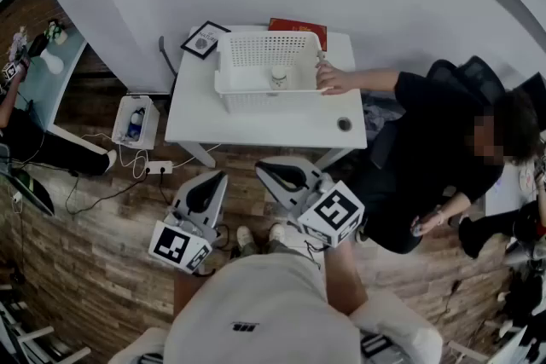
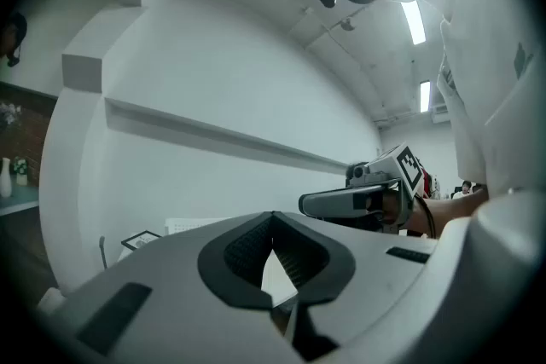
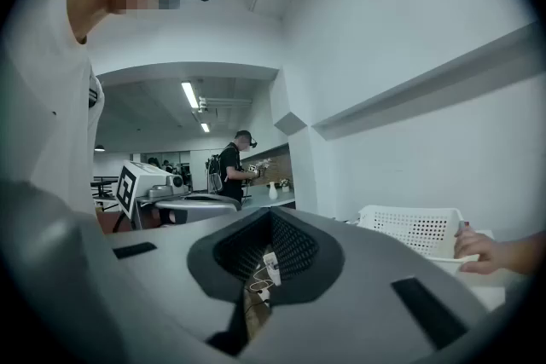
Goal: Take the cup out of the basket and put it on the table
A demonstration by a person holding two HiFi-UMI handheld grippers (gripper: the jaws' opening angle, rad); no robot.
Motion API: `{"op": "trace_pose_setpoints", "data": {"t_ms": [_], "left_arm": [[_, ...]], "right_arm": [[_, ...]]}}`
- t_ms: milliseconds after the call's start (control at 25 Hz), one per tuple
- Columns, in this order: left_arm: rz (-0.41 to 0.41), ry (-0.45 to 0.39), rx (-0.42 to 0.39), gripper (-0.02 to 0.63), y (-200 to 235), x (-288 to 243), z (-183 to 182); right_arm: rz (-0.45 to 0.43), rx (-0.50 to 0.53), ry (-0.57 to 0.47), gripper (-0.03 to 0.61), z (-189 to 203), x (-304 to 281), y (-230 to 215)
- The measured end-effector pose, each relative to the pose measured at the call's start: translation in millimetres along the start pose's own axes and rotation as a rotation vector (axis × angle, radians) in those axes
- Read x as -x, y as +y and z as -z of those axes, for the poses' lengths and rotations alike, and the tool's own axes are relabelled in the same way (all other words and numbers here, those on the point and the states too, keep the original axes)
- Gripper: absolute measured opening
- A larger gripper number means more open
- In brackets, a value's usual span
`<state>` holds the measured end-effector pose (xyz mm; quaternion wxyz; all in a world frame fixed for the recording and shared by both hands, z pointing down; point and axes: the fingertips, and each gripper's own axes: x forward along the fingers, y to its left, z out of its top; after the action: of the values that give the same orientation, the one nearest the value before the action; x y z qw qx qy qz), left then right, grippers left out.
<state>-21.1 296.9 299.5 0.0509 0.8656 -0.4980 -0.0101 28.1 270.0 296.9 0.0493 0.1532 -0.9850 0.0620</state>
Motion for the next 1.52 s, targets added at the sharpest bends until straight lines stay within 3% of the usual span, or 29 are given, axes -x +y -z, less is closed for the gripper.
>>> {"op": "trace_pose_setpoints", "data": {"t_ms": [520,720,1200,1520], "left_arm": [[-0.045,0.018,-0.035,0.009,-34.0,-37.3,3.0],[-0.068,0.024,-0.037,0.009,-33.6,-39.5,3.8],[-0.036,0.004,-0.038,0.009,15.7,-34.3,-0.9],[0.049,0.017,-0.044,0.009,52.8,-43.9,4.4]], "right_arm": [[-0.009,-0.004,-0.017,0.014,17.1,57.2,-38.2],[-0.027,-0.015,-0.089,0.014,2.7,57.4,-40.0],[-0.012,0.004,-0.044,0.012,9.1,9.1,-40.5],[0.072,-0.007,-0.007,0.014,18.4,-21.4,-55.8]]}}
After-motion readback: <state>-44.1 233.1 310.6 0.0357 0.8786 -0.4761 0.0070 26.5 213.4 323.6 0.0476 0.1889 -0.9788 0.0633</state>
